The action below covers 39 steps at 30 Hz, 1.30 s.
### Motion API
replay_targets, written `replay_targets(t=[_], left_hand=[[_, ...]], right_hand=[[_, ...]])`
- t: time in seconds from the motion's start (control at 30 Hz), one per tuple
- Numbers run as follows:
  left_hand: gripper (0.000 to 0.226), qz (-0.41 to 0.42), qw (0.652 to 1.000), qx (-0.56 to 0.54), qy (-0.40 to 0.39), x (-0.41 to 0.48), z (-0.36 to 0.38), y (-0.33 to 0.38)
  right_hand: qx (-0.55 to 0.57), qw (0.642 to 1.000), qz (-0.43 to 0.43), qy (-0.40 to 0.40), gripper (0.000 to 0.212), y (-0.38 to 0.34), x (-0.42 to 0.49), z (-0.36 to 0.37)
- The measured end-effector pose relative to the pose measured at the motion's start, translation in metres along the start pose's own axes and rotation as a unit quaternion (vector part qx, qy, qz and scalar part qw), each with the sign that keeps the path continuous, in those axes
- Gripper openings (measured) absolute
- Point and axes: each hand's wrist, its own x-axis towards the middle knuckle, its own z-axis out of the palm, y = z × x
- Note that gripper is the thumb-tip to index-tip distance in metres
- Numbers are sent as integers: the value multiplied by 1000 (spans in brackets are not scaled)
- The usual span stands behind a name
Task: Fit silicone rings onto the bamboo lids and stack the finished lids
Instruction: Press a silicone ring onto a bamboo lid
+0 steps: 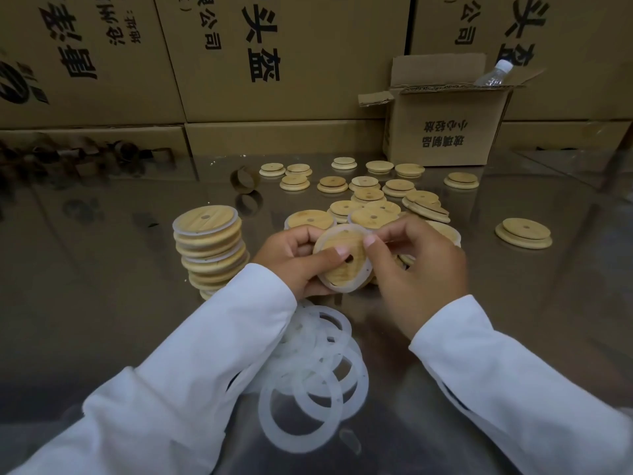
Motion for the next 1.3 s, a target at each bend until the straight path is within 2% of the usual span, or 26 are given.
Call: replay_targets(t=[0.23,0.33,0.47,0.53,0.67,0.9,0.97,1.07,1.2,1.3], left_hand=[[6,23,998,64,-10,0,-3,-4],[7,39,995,95,-14,1,-5,-3],[21,62,991,116,-21,0,-6,0],[22,54,992,111,-21,0,-7,1],[5,20,996,85,-13,2,-7,1],[5,42,995,86,38,3,-4,1],[3,47,996,72,39,3,-5,3],[11,42,997,66,24,2,-5,5],[18,39,996,72,34,2,-6,5],[14,17,999,37,32,4,-7,6]], right_hand=[[10,999,2,-50,17,0,-1,0],[42,996,33,-68,18,0,2,-2],[81,990,79,-79,14,0,6,-4],[90,989,89,-83,14,0,7,-5],[102,986,96,-88,14,-1,7,-5],[75,992,70,-71,10,-3,-1,-1],[94,991,71,-58,12,-4,0,-1],[122,988,80,-41,16,-5,1,-2],[138,982,111,-59,15,-6,1,-3],[169,968,166,-85,14,-8,4,-5]])
